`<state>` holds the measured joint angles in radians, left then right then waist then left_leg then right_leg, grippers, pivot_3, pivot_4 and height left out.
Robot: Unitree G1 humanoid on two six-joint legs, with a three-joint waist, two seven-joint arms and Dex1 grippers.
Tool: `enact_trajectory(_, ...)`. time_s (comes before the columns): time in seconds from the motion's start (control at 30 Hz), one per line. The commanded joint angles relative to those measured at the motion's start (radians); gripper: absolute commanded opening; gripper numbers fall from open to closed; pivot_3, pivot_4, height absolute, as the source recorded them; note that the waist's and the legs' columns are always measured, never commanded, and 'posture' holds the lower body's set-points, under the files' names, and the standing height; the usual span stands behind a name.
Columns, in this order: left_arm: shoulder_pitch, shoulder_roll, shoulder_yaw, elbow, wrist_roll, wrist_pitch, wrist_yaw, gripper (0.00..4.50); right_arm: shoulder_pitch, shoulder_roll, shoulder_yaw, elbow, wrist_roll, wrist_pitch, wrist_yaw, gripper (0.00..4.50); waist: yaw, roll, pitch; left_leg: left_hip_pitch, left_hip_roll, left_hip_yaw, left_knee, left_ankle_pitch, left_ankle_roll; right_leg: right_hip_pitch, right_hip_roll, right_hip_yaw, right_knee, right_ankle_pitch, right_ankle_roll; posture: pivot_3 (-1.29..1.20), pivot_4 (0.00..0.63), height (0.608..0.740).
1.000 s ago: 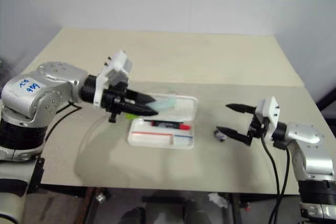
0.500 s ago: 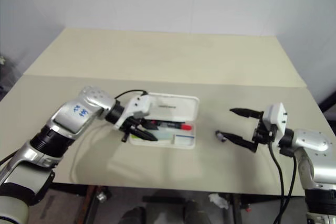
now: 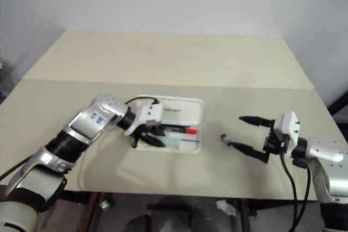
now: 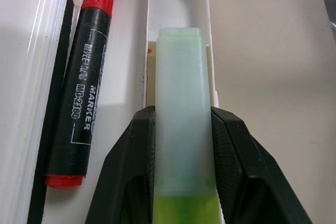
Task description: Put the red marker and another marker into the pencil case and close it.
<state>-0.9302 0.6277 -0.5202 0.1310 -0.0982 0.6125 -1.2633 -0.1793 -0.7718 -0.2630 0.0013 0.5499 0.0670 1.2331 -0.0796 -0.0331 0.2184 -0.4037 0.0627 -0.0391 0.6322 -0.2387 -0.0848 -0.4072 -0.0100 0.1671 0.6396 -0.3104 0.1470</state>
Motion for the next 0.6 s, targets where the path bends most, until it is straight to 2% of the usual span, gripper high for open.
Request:
enact_trajectory(0.03, -0.016, -0.010, 0.028, -0.016, 0.018, 0.002, 0.014, 1.11, 0.000, -0.002, -0.021, -0.025, 0.008, -0.009, -0.008, 4.50, 0.001, 0.000, 0.000, 0.000, 0.000, 0.000, 0.000, 0.000, 0.000, 0.000, 0.000, 0.000, 0.001, 0.000, 0.000, 0.00, 0.150, 0.740)
enact_trajectory(0.2, -0.003, -0.006, 0.028, -0.052, 0.018, 0.019, 0.017, 1.11, -0.010, -0.002, -0.014, -0.019, 0.004, -0.008, -0.011, 4.50, 0.001, 0.000, 0.000, 0.000, 0.000, 0.000, 0.003, 0.000, 0.000, 0.000, 0.000, 0.000, 0.003, 0.000, 0.000, 0.00, 0.150, 0.740)
enact_trajectory(0.23, -0.003, -0.005, 0.028, -0.055, 0.021, 0.019, 0.019, 1.87, -0.012, -0.002, -0.013, -0.018, 0.003, -0.007, -0.012, 4.50, 0.001, 0.000, 0.000, 0.000, 0.000, 0.000, 0.003, 0.000, 0.000, 0.000, 0.000, 0.000, 0.003, 0.000, 0.000, 0.00, 0.150, 0.740)
enact_trajectory(0.3, -0.001, -0.003, 0.030, -0.063, 0.019, 0.027, 0.019, 2.34, -0.016, -0.003, -0.012, -0.015, 0.001, -0.007, -0.013, 4.50, 0.001, 0.000, 0.000, 0.000, 0.000, 0.000, 0.003, 0.000, 0.000, 0.000, 0.000, 0.000, 0.004, 0.000, 0.000, 0.00, 0.150, 0.740)
enact_trajectory(0.5, 0.005, 0.005, 0.037, -0.111, 0.008, 0.062, 0.018, 4.29, -0.028, -0.004, -0.005, -0.006, -0.005, -0.006, -0.014, 4.50, -0.002, 0.000, 0.000, 0.000, 0.000, 0.000, 0.003, 0.000, 0.000, 0.000, 0.000, 0.000, 0.004, 0.000, 0.000, 0.00, 0.150, 0.740)
enact_trajectory(0.53, 0.006, 0.006, 0.038, -0.118, 0.005, 0.068, 0.019, 4.48, -0.031, -0.004, -0.004, -0.004, -0.006, -0.006, -0.014, 4.50, -0.002, 0.000, 0.000, 0.000, 0.000, 0.000, 0.003, 0.000, 0.000, 0.000, 0.000, 0.000, 0.004, 0.000, 0.000, 0.00, 0.150, 0.740)
enact_trajectory(0.6, 0.011, 0.010, 0.042, -0.133, 0.000, 0.078, 0.019, 4.48, -0.035, -0.003, -0.001, -0.001, -0.008, -0.007, -0.015, 4.50, -0.001, 0.000, 0.000, 0.000, 0.000, 0.000, 0.003, 0.000, 0.000, 0.000, 0.000, 0.000, 0.004, 0.000, 0.000, 0.00, 0.150, 0.740)
